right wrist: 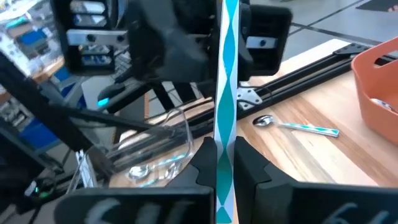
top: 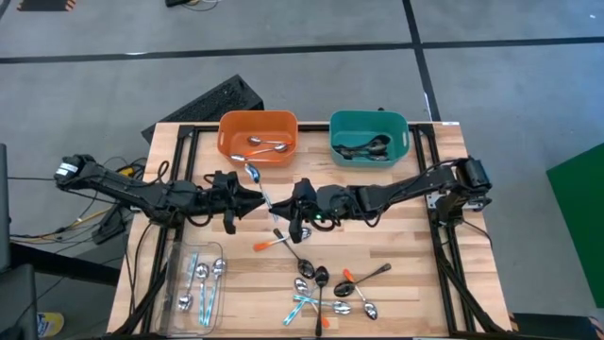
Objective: Sort silverware by color (type)
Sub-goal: Put the green spoon into the transparent bin
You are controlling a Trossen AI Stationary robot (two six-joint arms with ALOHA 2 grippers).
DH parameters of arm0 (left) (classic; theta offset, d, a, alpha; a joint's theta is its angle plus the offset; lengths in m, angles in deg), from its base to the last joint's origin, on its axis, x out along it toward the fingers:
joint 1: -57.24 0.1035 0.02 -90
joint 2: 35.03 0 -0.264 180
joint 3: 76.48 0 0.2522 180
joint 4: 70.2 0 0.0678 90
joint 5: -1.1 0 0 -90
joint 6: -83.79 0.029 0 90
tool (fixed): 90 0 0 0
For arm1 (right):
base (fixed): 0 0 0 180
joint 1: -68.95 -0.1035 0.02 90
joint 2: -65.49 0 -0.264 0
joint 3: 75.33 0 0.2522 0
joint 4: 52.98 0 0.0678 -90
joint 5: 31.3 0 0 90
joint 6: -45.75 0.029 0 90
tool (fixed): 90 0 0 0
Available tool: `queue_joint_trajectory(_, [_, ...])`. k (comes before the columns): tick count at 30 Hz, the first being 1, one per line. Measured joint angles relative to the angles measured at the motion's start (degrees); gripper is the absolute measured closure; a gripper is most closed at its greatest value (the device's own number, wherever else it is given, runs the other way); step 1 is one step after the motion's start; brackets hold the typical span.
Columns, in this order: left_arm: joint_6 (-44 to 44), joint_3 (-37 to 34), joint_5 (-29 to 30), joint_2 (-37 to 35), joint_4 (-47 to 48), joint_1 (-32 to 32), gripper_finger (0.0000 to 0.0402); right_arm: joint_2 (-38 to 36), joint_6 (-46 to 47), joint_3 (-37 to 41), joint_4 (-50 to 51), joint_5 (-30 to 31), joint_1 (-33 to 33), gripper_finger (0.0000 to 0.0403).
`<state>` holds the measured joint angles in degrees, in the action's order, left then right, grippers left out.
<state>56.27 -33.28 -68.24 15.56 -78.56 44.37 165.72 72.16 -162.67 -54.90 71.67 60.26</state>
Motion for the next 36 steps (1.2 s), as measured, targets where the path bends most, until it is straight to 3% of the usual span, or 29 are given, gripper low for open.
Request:
queue_joint_trajectory(3, [0.1, 0.0, -2.3, 0.0, -0.6, 1.3, 0.0274, -0.1, 0.4, 0.0, -1.0, 1.2, 0.1, 0.0370])
queue_joint_trajectory(6, [1.3, 0.0, -8.7, 0.0, -1.9, 3.2, 0.0245, -0.1, 0.5, 0.0, -1.6, 2.5, 0.0, 0.0370])
queue_joint_trajectory(11, [1.4, 0.0, -12.4, 0.0, -3.4, 6.5, 0.0236, -0.3, 0.5, -0.1, -1.7, 2.5, 0.0, 0.0370])
queue_joint_trajectory(16, [-0.4, 0.0, -17.6, 0.0, -4.1, 9.6, 0.0281, -0.2, -0.3, -0.1, -2.1, 2.3, 0.1, 0.0370])
queue_joint_trajectory(22, [-0.2, 0.0, -20.0, 0.0, -5.0, 11.3, 0.0381, -0.2, -1.2, -0.1, -3.3, 1.0, 0.4, 0.0370])
queue_joint_trajectory(36, [-0.4, 0.0, -21.1, -2.2, -2.8, 11.2, 0.0399, -0.2, 2.5, -0.2, -3.0, 0.0, 0.4, 0.0364])
